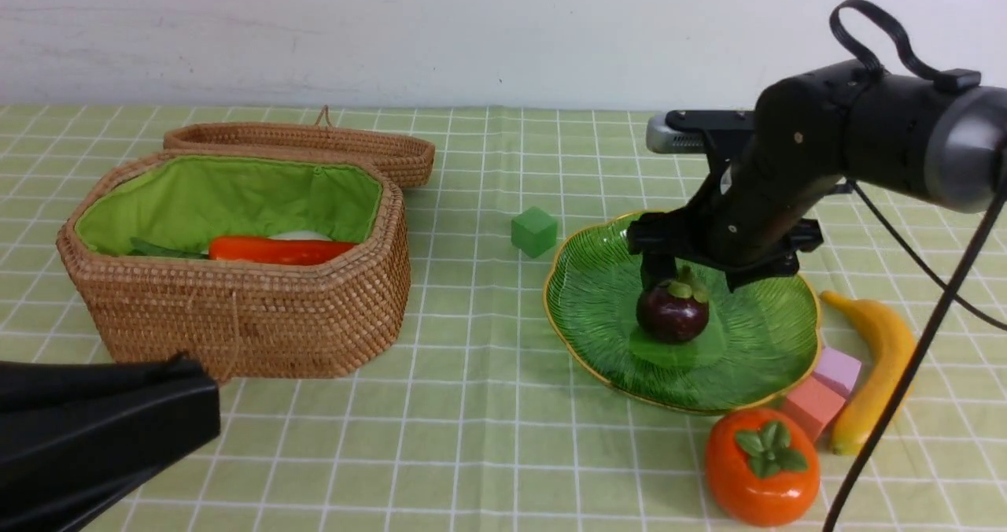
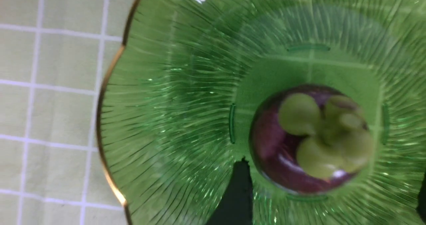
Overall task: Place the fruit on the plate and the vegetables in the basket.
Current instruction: Use the right arm to grab a mangosteen and put it into the right plate, then grab a tomato with your right arm and place it on the plate on the right.
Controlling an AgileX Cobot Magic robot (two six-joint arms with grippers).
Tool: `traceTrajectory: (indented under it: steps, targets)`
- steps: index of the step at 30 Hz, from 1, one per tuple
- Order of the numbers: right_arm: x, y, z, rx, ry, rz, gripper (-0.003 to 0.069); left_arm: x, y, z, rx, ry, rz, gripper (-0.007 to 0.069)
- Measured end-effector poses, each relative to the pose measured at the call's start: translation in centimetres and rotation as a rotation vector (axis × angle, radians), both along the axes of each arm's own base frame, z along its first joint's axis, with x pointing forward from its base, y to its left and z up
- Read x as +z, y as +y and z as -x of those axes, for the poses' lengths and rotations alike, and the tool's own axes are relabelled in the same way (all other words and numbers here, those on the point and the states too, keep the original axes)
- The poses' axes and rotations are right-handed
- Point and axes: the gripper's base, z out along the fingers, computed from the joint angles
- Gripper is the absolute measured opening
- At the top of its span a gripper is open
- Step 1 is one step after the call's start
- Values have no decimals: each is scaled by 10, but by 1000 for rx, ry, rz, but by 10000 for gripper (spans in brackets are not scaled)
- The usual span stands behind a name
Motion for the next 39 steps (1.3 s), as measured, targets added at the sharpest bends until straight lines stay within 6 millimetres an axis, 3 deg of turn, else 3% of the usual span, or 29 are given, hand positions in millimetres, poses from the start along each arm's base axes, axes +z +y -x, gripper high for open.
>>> traceTrajectory:
  steps: [6, 10, 15, 18, 22, 24, 29, 32, 36, 39]
  targets:
    - [37, -10, 27, 10, 45, 25, 547, 0, 0, 0, -1, 1, -1, 34]
    - [59, -23, 61, 44, 153, 82, 384, -1, 0, 1, -11, 12, -11, 34]
    - [55, -42, 109, 44, 241, 113, 195, -3, -1, 2, -22, 22, -21, 34]
    - [49, -51, 136, -9, 224, 77, 162, -3, -1, 2, -22, 23, -22, 34]
    - [29, -56, 159, -89, 208, -18, 209, -3, -1, 2, -23, 24, -23, 34]
    - [12, -55, 166, -141, 212, -88, 317, -3, -1, 2, -24, 24, -24, 34]
    - [-13, -49, 157, -190, 196, -152, 552, -3, -1, 2, -24, 22, -26, 37]
    - [-27, -46, 146, -212, 200, -159, 648, -3, -1, 2, -26, 24, -27, 39]
    - [-38, -48, 139, -227, 225, -150, 662, -4, -1, 3, -32, 30, -33, 39]
    - [-38, -47, 140, -215, 225, -157, 614, -5, -2, 3, -39, 38, -40, 39]
